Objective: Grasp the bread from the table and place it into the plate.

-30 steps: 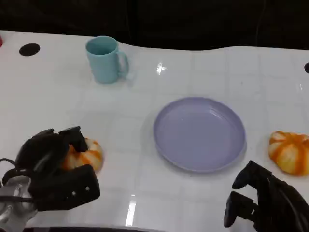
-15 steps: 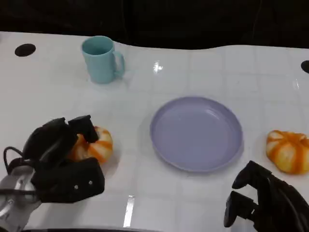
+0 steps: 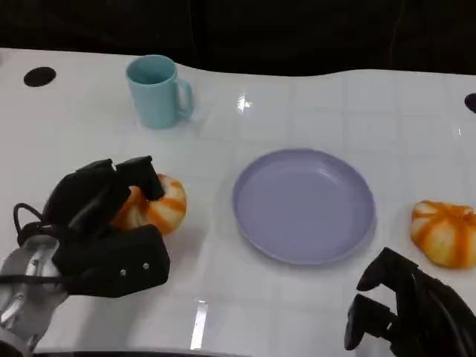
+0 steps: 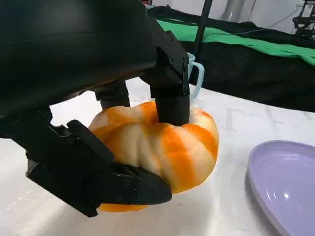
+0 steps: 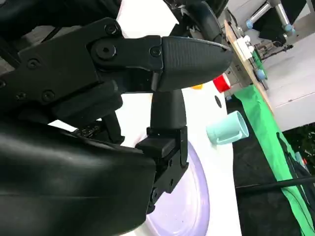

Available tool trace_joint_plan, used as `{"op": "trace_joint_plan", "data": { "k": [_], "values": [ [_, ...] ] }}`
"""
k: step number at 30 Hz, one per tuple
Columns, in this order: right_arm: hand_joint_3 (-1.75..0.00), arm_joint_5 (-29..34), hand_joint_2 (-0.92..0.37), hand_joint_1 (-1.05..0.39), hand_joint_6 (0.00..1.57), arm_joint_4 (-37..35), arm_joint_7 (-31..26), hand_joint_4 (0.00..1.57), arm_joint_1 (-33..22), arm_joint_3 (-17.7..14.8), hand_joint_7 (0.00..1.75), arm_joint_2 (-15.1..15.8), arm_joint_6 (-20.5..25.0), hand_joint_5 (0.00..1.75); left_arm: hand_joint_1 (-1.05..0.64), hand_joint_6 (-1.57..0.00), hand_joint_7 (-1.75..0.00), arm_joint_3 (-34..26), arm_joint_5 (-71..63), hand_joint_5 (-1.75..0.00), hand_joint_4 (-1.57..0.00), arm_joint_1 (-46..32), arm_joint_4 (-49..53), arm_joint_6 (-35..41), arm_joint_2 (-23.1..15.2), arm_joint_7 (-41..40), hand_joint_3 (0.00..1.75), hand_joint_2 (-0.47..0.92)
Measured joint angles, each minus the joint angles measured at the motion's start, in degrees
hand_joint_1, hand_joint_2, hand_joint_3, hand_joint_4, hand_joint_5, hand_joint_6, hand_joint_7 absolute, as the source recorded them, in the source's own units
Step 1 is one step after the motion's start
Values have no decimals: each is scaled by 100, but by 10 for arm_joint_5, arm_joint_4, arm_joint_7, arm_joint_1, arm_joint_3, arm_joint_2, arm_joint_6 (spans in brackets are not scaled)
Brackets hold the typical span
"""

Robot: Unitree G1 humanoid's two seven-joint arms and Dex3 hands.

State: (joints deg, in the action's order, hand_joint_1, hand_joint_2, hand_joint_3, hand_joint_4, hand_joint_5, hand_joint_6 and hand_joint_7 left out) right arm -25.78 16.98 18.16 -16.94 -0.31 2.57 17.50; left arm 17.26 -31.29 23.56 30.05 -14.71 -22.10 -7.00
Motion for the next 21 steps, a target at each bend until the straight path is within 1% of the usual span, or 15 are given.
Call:
{"op": "trace_joint_plan", "data": {
  "k": [2, 8, 10, 12, 17, 21],
  "values": [
    [-54, 0, -92, -51, 46, 0, 0, 74, 0, 0, 175, 0, 0, 175, -23, -65, -175, -1, 0, -175, -81, 0, -1, 0, 0, 1, 93, 65],
    [-53, 0, -92, -52, 46, 0, 0, 74, 0, 0, 175, 0, 0, 175, -20, -69, -175, -1, -1, -175, -83, 6, -14, -1, 2, 5, 101, 64],
    [-54, 0, -92, -50, 46, 0, 0, 74, 0, 0, 175, 0, 0, 175, -20, -67, -175, 0, -1, -175, -84, 9, -16, -3, 3, 5, 98, 59],
    [-55, 0, -92, -50, 46, 0, 0, 73, 0, 1, 175, 0, 0, 175, -20, -66, -175, 1, -6, -175, -84, 15, -16, -7, 4, 5, 95, 58],
    [-55, 2, -92, -51, 45, 1, -2, 73, -1, 4, 175, 0, 0, 175, -21, -68, -175, 1, -10, -175, -82, 38, -6, -30, 15, 3, 99, 63],
    [-55, 3, -92, -50, 44, 1, -1, 73, -2, 4, 175, 0, -3, 175, -21, -68, -175, 1, -10, -175, -85, 43, 3, -34, 23, 3, 100, 62]
  ]
}}
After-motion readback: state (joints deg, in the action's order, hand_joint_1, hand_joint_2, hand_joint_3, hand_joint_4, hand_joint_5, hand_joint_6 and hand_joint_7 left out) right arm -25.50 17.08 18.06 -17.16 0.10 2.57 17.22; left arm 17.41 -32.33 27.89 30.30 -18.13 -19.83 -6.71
